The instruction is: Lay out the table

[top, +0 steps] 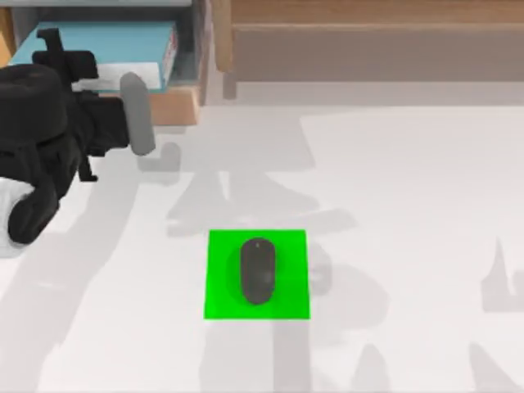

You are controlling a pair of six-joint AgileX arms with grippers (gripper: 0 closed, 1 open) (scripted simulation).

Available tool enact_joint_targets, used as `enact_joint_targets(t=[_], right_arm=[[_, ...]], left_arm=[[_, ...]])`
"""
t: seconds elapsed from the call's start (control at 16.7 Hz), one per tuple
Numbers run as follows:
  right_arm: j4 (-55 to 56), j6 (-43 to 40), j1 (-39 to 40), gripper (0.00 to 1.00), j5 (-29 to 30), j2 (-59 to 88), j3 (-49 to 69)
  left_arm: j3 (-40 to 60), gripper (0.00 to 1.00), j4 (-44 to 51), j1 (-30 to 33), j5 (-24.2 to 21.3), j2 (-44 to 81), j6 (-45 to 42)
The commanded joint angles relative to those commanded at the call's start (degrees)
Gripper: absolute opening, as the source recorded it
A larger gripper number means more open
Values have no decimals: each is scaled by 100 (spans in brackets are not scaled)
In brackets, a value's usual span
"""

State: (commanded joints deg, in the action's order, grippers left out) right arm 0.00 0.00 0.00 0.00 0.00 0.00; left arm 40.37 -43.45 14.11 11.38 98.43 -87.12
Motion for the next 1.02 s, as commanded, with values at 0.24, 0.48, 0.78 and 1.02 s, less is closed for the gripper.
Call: enact_joint_targets(t=[0.24,0.48,0.78,1.02], right_arm=[[0,0,0,100,0,0,0],[0,0,0,100,0,0,0],[0,0,0,100,0,0,0],[0,0,0,100,0,0,0]], left_arm=[[158,0,-141,-96,-85,331,-100],[158,0,-141,-96,-85,331,-100],[334,0,-121,-130,-84,437,-97],[736,0,-88,-182,-154,821,-115]])
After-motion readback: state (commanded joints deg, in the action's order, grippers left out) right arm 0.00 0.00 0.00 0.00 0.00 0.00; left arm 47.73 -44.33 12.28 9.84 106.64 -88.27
